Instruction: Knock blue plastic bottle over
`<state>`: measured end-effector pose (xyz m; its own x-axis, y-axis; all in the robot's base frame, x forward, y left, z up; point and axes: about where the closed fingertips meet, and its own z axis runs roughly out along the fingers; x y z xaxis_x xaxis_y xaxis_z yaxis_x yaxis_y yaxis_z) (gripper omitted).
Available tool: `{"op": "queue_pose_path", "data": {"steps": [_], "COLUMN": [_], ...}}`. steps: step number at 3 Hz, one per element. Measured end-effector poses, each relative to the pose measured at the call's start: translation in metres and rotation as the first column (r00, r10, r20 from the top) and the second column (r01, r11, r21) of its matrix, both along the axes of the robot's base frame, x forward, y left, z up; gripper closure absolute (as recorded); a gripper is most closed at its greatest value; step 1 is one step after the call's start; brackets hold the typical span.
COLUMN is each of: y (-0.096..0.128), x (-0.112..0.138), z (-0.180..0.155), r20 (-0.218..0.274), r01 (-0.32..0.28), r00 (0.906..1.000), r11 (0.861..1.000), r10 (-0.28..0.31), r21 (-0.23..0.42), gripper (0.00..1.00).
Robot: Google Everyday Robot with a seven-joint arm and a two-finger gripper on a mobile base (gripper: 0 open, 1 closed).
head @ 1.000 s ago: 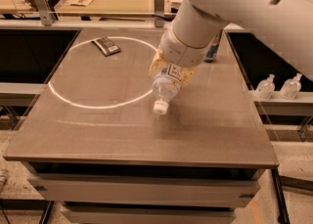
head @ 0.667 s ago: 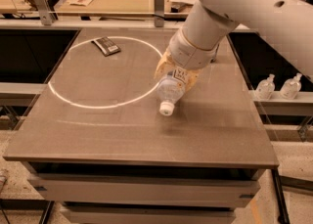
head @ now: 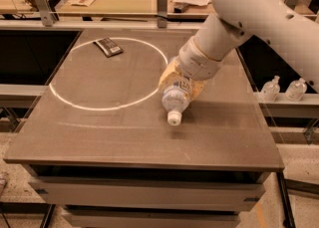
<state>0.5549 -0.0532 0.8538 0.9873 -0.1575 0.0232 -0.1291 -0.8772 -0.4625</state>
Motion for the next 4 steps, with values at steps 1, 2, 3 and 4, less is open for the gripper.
{"op": "queue_pose_path", "data": {"steps": [1,2,3,4], "y": [0.003,0.004,0.005,0.005], "x": [-0.006,-0.013,-0.016,-0.016], "z": [-0.008,-0.014,-0.019,-0.018], "r20": [0.01,0.028,0.045,0.046], "r01": [-0.051,-0.066,-0.06,-0.06], "r00": [0.9986,0.9973,0.997,0.997], "r11": [0.999,0.997,0.997,0.997], "r10": [0.051,0.067,0.063,0.063], "r21": [-0.006,-0.03,-0.057,-0.058], "gripper": [0.82,0.59,0.36,0.13]}}
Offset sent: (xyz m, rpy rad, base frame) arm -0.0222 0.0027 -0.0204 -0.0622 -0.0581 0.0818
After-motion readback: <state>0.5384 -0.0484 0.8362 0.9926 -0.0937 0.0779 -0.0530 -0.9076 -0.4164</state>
